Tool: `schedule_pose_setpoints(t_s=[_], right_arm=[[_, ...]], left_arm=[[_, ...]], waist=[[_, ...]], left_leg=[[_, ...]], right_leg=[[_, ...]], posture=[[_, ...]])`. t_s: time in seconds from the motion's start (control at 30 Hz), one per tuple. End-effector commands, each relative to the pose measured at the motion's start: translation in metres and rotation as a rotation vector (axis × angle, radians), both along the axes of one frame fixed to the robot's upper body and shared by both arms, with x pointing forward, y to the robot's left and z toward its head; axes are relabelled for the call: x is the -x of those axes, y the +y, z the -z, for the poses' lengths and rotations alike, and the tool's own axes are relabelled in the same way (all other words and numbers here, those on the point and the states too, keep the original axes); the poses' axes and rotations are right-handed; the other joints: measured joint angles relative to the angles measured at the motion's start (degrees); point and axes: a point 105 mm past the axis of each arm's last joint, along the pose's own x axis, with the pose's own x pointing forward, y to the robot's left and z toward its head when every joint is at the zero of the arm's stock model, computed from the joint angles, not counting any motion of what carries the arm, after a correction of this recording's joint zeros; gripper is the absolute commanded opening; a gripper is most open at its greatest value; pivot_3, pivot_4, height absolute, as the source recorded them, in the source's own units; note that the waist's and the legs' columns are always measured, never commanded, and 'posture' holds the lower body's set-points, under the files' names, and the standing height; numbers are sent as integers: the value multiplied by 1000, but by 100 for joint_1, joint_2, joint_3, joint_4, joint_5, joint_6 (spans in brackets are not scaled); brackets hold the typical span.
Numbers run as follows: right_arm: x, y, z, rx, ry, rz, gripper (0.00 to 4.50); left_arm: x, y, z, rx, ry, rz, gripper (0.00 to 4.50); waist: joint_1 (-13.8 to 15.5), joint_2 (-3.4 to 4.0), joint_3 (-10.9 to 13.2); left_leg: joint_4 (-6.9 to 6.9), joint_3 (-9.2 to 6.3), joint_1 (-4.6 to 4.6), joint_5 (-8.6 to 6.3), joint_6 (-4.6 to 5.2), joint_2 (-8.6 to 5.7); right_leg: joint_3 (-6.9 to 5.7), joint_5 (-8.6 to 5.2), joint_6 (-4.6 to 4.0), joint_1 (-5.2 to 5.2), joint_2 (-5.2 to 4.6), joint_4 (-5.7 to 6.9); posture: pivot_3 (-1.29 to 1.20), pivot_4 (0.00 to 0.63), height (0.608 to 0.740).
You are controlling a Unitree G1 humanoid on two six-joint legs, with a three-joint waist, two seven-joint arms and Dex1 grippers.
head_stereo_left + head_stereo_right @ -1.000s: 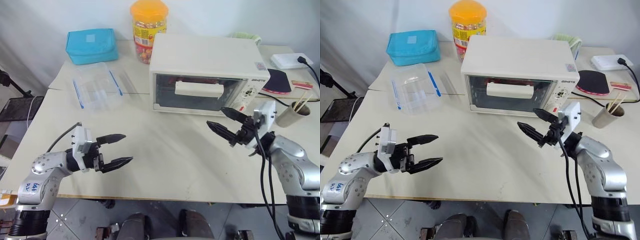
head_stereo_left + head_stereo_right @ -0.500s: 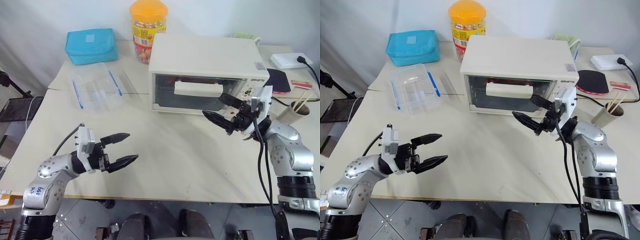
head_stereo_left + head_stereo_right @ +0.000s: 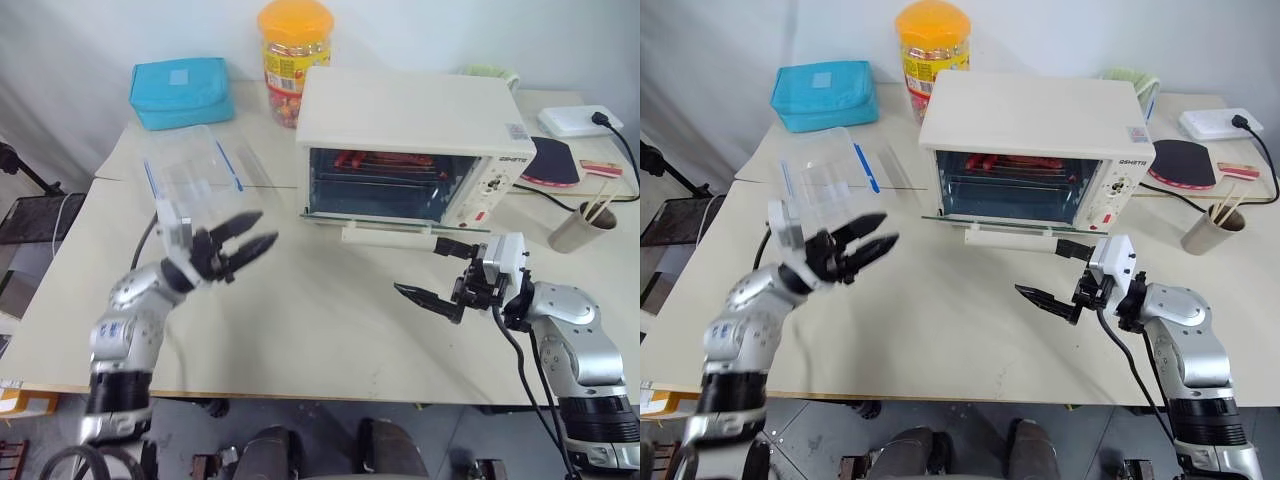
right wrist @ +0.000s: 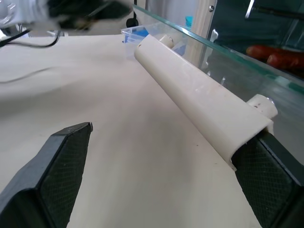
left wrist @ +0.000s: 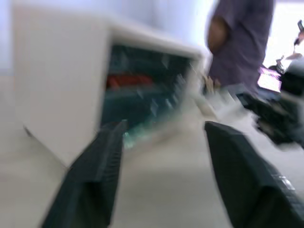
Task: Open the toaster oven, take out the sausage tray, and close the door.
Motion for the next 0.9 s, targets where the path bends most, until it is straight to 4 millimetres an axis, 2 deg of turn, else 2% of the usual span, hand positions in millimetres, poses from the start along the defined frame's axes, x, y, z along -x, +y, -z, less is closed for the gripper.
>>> schedule_pose_setpoints(t_s=[0.03, 0.17, 0.33, 0.43, 0.53, 0.67, 0.73, 0.83, 0.9], right_arm=[[2, 1, -8, 19, -66, -21, 4500], [0, 0, -7, 30, -79, -8, 4500], [0, -1, -7, 35, -92, 16, 4500], [7, -11, 0, 20, -93, 97, 4500], [19, -21, 10, 23, -63, 148, 4500], [43, -45, 30, 36, -4, 279, 4500], [57, -64, 38, 50, 24, 371, 4500], [67, -85, 38, 66, 31, 480, 4500], [69, -98, 31, 78, 12, 535, 4500]], left_arm=[[-20, -18, -8, -14, -39, -21, 1288], [-42, -40, -5, -57, -23, -28, 14], [-54, -61, 5, -89, -9, -23, 14], [-48, -78, 12, -105, -3, 47, 14], [-42, -82, 21, -152, -9, 81, 14], [-39, -82, 32, -163, 30, 95, 14], [-36, -82, 41, -200, 49, 106, 14], [-28, -83, 57, -271, 55, 134, 14], [-22, -84, 66, -300, 64, 151, 14]], waist=[[1, 0, 0], [11, -5, 1], [7, -7, 3], [29, -8, 3], [92, -9, 4], [161, -10, 3], [163, -9, 3], [146, -13, 5], [133, -12, 4]], left_leg=[[-1, 0, -1, 0, 0, 0], [0, 0, -3, -1, 3, -12], [0, 1, -6, 0, 3, -11], [-1, 0, -6, 0, 3, -9], [0, -7, -13, -1, 3, -8], [6, -9, -15, 0, 4, -8], [11, -7, -15, 0, 5, -8], [18, -5, -11, 1, 7, -6], [19, -1, -5, 1, 7, -1]], right_leg=[[-4, 0, 1, 0, 0, -4], [-18, 3, 5, 3, -1, -7], [-39, 3, 5, 2, 0, -10], [-42, 3, 5, 2, -1, -9], [-49, 3, 5, 1, -2, -11], [-50, 3, 6, 4, -5, -13], [-48, 4, 7, 6, -5, -12], [-43, 5, 10, 12, -6, -12], [-37, 5, 10, 13, -6, -9]], posture=[[0, 150, 740], [0, 150, 740], [0, 150, 740], [0, 150, 740], [0, 150, 740], [0, 150, 740], [0, 150, 740], [0, 150, 740], [0, 150, 740]])
